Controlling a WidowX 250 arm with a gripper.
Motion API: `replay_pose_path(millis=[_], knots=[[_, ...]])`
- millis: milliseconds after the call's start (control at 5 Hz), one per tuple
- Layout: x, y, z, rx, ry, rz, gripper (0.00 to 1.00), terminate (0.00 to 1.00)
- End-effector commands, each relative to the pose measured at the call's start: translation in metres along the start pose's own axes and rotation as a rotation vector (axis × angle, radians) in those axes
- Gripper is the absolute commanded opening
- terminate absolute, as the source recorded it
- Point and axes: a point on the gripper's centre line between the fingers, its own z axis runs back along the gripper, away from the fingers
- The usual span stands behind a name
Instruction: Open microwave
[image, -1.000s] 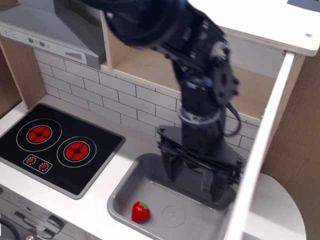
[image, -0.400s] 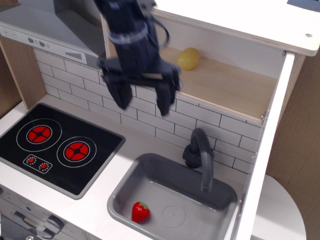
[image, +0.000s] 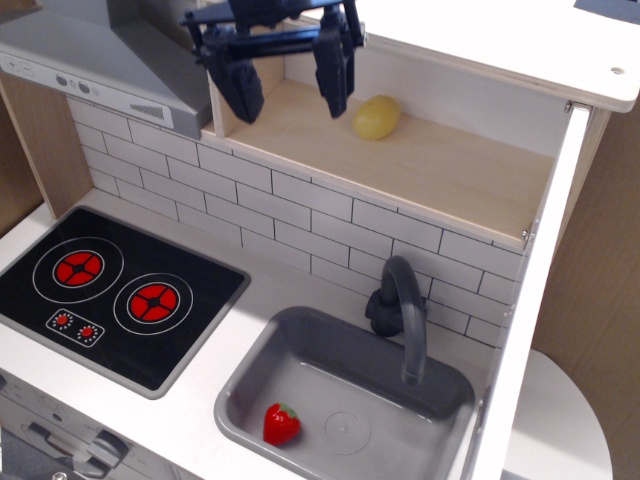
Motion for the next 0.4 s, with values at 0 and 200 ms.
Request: replay_pose_path(millis=[0, 200], knots=[[-0.0206, -0.0115, 0.0301, 0.020, 0.010, -0.108, 1.00, 0.00], [-0.0206, -0.0115, 0.0301, 0.020, 0.010, -0.108, 1.00, 1.00]])
